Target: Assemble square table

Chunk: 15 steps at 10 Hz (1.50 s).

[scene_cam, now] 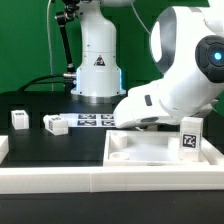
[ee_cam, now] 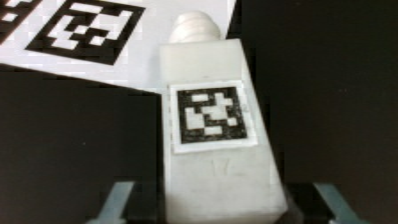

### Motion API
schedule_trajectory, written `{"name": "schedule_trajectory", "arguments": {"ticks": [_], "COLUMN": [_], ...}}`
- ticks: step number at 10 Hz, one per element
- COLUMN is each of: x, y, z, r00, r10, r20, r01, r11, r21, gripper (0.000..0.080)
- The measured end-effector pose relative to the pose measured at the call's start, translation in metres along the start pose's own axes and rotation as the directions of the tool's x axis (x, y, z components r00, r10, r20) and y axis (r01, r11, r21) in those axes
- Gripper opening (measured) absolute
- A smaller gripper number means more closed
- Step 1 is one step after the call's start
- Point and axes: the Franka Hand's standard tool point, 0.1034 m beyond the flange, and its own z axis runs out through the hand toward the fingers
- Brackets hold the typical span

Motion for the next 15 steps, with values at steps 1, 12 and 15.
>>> {"name": "schedule_trajectory", "arguments": {"ticks": [1,12,15], "x": [0.000,-0.044,-0.041], "y": [0.000,0.028,0.036], "z": [0.000,-0.063,-0.078], "r00": [1.000,1.000,0.982], "r10": [0.000,0.019,0.002], "r20": [0.000,-0.009,-0.187], "r01": [0.000,-0.019,0.011], "r11": [1.000,0.997,0.998], "r21": [0.000,0.075,0.065], "gripper": [0.0290,0.0290,0.0291]}}
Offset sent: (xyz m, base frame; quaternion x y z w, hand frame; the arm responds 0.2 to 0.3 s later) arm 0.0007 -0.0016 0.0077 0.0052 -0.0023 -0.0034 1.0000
